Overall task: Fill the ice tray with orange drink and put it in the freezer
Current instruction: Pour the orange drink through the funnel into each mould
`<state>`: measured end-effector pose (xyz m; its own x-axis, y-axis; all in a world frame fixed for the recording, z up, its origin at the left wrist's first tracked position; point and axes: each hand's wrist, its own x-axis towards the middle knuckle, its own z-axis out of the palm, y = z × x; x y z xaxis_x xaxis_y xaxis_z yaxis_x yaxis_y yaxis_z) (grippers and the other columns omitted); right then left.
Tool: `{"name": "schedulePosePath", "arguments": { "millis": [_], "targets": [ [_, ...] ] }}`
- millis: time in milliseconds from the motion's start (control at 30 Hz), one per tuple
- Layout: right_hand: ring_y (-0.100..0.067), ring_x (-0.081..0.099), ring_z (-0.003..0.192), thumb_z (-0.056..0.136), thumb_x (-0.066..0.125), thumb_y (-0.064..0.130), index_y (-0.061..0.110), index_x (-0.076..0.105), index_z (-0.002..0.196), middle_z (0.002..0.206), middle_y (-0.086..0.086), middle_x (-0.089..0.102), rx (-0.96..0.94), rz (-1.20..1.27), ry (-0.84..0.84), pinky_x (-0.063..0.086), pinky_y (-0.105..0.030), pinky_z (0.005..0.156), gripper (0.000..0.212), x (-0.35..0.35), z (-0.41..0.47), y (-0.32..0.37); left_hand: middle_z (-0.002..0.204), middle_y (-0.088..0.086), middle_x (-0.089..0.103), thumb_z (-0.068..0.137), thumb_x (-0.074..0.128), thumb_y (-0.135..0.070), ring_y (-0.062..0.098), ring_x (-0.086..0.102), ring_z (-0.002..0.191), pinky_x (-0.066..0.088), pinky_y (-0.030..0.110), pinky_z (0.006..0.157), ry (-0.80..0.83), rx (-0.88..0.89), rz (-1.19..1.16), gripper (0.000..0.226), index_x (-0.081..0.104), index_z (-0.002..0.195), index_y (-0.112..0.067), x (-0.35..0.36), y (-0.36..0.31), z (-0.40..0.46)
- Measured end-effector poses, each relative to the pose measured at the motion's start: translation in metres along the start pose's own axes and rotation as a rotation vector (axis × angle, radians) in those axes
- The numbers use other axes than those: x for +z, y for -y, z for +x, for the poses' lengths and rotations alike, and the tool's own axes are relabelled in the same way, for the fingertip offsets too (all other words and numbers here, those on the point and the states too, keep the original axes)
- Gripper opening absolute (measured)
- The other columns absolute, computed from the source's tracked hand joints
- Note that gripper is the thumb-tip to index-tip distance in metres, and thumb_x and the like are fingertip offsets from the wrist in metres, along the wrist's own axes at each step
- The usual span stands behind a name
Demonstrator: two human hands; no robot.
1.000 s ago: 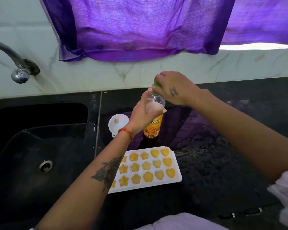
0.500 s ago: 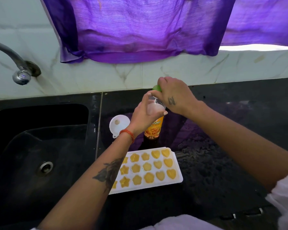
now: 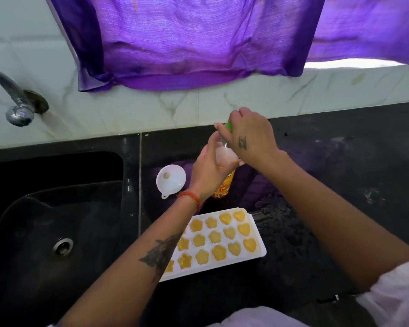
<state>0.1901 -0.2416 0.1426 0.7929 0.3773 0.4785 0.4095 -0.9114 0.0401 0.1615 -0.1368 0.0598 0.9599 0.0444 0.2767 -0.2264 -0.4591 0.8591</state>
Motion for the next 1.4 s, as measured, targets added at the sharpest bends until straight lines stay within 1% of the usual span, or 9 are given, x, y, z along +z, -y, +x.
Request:
{"name": "schedulePosePath", "arguments": {
  "millis": [167,467,633,767,900,1067,1200,1267,1400],
  "targets": [
    [-0.022,0.053,0.090,0.090,0.054,0.033,0.010,0.057,0.116,0.103,-0.011,0.059,-0.042,0.332,0.240,0.037,-0.027,0.075,0.035,-0.012,0.005,-0.010,0.142,0.005,0.040,0.069,0.081,-0.031,0.018,0.050,0.121,0.048,0.040,0.098,0.108,-0.085,-0.231,0.090,0.025,0.139,-0.032,-0.013,0.017,-0.001],
    [-0.013,0.045,0.072,0.089,0.054,0.042,0.006,0.059,0.096,0.083,-0.005,0.058,0.232,0.202,-0.098,0.029,-0.023,0.064,0.037,0.005,-0.019,0.014,0.131,-0.001,0.053,0.076,0.074,-0.030,0.014,0.054,0.116,0.050,0.038,0.096,0.136,-0.062,-0.260,0.078,0.029,0.140,-0.033,-0.007,0.025,-0.009],
    [-0.015,0.052,0.074,0.088,0.052,0.048,0.016,0.057,0.101,0.082,0.003,0.056,0.233,0.595,0.095,0.040,-0.028,0.063,0.035,0.003,-0.017,-0.007,0.134,-0.015,0.043,0.078,0.073,-0.033,0.009,0.046,0.122,0.045,0.023,0.097,0.270,-0.069,-0.276,0.081,0.023,0.140,-0.045,-0.014,0.027,-0.002],
    [-0.014,0.059,0.094,0.084,0.064,0.030,0.026,0.047,0.128,0.104,0.002,0.059,0.478,1.132,0.225,0.054,-0.033,0.079,0.048,0.032,-0.060,-0.034,0.148,0.002,0.029,0.079,0.073,-0.021,0.022,0.044,0.126,0.047,0.036,0.096,0.236,-0.324,-0.295,0.088,0.017,0.145,-0.039,-0.021,0.045,-0.009],
    [-0.015,0.052,0.111,0.073,0.077,0.020,0.028,0.034,0.137,0.125,0.004,0.048,0.551,1.139,0.327,0.048,-0.032,0.089,0.078,0.082,-0.093,-0.019,0.130,0.004,0.051,0.084,0.066,-0.005,0.020,0.053,0.120,0.049,0.028,0.091,0.254,-0.383,-0.400,0.061,0.037,0.134,-0.023,-0.010,0.054,-0.024],
    [-0.016,0.060,0.103,0.064,0.081,0.034,0.023,0.040,0.124,0.114,0.001,0.061,0.436,1.010,0.268,0.053,-0.040,0.084,0.074,0.115,-0.088,-0.003,0.126,-0.004,0.057,0.082,0.062,0.004,0.009,0.054,0.119,0.048,0.018,0.089,0.169,-0.293,-0.352,0.057,0.045,0.122,-0.033,0.003,0.052,-0.028],
    [-0.012,0.063,0.090,0.056,0.083,0.044,0.022,0.046,0.112,0.101,0.005,0.064,0.379,0.964,0.309,0.055,-0.034,0.075,0.071,0.119,-0.068,-0.018,0.117,-0.016,0.061,0.081,0.068,-0.004,0.009,0.060,0.112,0.051,0.017,0.085,0.158,-0.216,-0.268,0.055,0.048,0.117,-0.041,-0.002,0.052,-0.025],
    [-0.015,0.063,0.091,0.055,0.085,0.040,0.020,0.047,0.112,0.102,0.002,0.065,0.354,0.976,0.348,0.055,-0.035,0.077,0.071,0.124,-0.052,-0.029,0.122,-0.002,0.060,0.082,0.067,-0.007,0.014,0.063,0.105,0.050,0.018,0.085,0.020,-0.242,-0.061,0.047,0.054,0.123,-0.028,-0.011,0.053,-0.014],
    [-0.020,0.063,0.094,0.055,0.086,0.030,0.017,0.049,0.114,0.109,-0.007,0.066,0.351,0.966,0.338,0.053,-0.037,0.082,0.071,0.145,0.002,-0.046,0.106,-0.002,0.065,0.082,0.067,-0.012,-0.001,0.059,0.072,0.042,0.004,0.069,-0.301,-0.193,0.230,0.025,0.069,0.107,-0.018,-0.042,0.051,0.011]
  ]
}}
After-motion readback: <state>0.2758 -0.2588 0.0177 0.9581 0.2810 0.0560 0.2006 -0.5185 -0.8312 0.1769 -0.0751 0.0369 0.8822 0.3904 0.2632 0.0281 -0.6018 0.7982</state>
